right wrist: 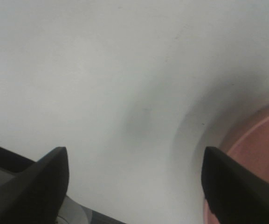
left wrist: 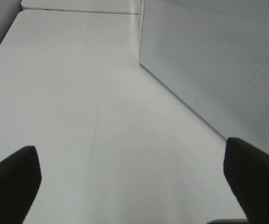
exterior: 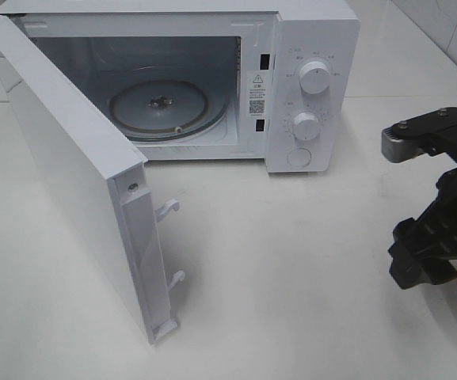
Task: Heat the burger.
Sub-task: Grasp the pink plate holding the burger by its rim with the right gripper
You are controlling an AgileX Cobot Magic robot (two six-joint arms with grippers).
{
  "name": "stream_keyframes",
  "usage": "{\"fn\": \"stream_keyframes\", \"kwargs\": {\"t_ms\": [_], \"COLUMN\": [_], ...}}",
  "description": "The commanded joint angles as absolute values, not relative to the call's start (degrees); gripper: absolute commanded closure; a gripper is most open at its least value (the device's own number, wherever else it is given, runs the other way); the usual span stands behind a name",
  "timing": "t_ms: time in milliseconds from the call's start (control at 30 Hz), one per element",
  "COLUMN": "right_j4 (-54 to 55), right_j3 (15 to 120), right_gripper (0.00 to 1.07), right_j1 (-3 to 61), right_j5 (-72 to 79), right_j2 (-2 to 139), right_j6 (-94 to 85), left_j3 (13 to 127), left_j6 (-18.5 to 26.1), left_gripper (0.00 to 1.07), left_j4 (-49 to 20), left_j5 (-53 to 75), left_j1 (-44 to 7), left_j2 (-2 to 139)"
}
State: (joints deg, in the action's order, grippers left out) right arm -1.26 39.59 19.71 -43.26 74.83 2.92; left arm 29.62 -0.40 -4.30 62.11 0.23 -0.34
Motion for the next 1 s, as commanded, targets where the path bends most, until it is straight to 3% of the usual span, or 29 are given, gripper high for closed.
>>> {"fn": "stream_keyframes", "kwargs": {"t_ms": [33,400,1000], "right_j4": [-2.35,-2.29,-7.22], "right_j3": [38.45,34.89,34.21], "right_gripper": [0.28,0.29,0.29], "right_j1": [15.87,6.42,6.02], "right_j5": [-41.71,-34.38,-31.63], "right_j2": [74.54,74.71,83.94], "right_j6": [2.64,4.81,10.89], "left_j3": [29.56,29.56,29.56], "left_j6": [-0.40,-0.40,-0.40], "left_gripper": [0.07,0.07,0.07], "left_j4": [-4.47,-4.47,-4.47], "left_j5": [61.36,61.36,61.36], "left_j1": [-0.11,-0.11,-0.11], "left_j2": [-1.26,-1.26,-1.26]}}
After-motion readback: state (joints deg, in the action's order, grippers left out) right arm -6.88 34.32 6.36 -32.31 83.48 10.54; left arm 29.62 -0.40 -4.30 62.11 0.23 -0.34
